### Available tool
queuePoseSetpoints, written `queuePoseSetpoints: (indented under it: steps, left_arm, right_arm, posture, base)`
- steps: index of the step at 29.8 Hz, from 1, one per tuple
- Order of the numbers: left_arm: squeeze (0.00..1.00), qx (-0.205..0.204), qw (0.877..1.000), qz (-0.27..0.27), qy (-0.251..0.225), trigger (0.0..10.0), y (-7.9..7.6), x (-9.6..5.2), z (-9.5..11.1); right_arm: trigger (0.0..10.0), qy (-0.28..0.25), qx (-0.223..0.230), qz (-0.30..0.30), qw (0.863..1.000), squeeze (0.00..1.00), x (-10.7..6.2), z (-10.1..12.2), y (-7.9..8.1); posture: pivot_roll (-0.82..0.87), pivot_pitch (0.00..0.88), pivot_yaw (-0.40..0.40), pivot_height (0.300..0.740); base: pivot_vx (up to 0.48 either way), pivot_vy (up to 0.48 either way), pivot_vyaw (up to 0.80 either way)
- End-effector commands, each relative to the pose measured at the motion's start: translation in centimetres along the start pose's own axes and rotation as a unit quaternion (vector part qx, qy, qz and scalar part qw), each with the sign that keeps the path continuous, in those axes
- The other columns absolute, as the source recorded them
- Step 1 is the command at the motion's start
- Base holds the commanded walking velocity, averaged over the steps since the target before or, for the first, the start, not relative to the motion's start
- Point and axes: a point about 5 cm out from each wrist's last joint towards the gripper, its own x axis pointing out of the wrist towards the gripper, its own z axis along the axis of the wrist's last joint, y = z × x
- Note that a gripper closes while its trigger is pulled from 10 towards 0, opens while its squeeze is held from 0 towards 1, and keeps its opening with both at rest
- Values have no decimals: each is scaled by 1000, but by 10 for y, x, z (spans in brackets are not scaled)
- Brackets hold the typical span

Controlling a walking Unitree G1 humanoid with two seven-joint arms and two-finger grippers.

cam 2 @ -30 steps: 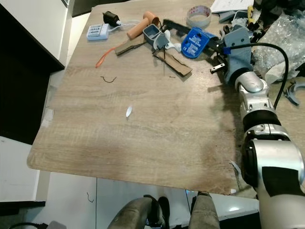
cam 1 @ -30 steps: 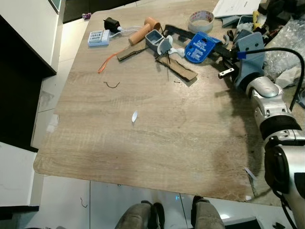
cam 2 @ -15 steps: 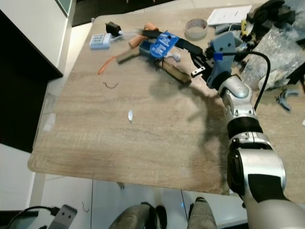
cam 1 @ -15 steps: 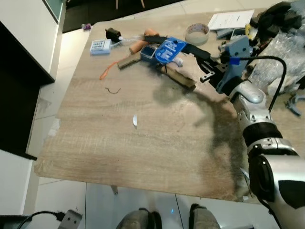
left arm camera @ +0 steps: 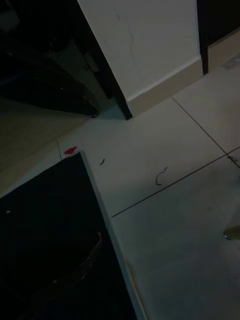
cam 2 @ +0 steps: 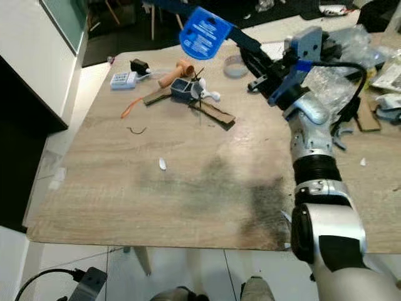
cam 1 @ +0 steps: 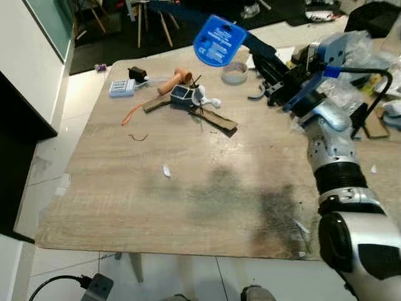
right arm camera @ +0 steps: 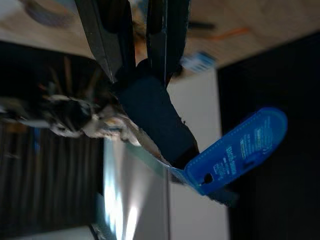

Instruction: Picking trash to rubbish bin

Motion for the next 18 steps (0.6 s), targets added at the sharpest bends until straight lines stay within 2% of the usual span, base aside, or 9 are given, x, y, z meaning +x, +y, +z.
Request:
queuePoseSetpoints:
  steps: [1, 3, 4, 9, 12, 14, 15, 16, 18]
  left_arm:
    - [0, -3, 1000, -5, 22, 10000, -4, -3, -12]
    - [0, -3, 1000, -7, 25, 10000, -5, -3, -13]
    - [0, -3, 1000, -7, 25, 10000, -5, -3, -13]
    - [0, -26, 999, 2, 27, 10000, -4, -3, -13]
    - [0, -45, 999, 13, 23, 10000, 1, -2, -11]
    - [0, -66, 997, 28, 24, 10000, 8, -2, -12]
    - [0, -91, 994, 55, 36, 10000, 20, -3, -18]
    - [0, -91, 994, 55, 36, 10000, 20, -3, -18]
    - [0, -119, 985, 104, 69, 10000, 42, -7, -35]
  right_arm:
    - [0, -11, 22, 11, 1000, 0, 2, -2, 7]
    - [0, -19, 55, 20, 998, 0, 5, -7, 16]
    - [0, -19, 55, 20, 998, 0, 5, -7, 16]
    - [0, 47, 88, 28, 995, 0, 0, -46, 41]
    - [0, 63, 101, 37, 992, 0, -3, -56, 51]
    - [0, 66, 108, 40, 991, 0, -4, -58, 54]
    - [0, 67, 112, 42, 991, 0, -5, -59, 56]
    - [0, 67, 112, 42, 991, 0, -5, -59, 56]
    - [0, 68, 116, 43, 990, 0, -4, -60, 57]
  posture:
    - [-35, 36, 113, 740]
    - [-35, 35, 110, 740]
    - [-35, 35, 110, 740]
    - [-31, 41, 102, 740]
    - [-21, 49, 97, 740]
    - [-20, 51, 95, 740]
    - [-16, 50, 94, 740]
    - [-16, 50, 94, 740]
    - [-13, 49, 93, 740]
  base:
    - [0, 0, 0]
    - [0, 0, 0]
    - [0, 0, 0]
    - [0, 0, 0]
    - [0, 0, 0]
    - [0, 0, 0]
    - [0, 0, 0]
    - [0, 0, 0]
    - [0, 0, 0]
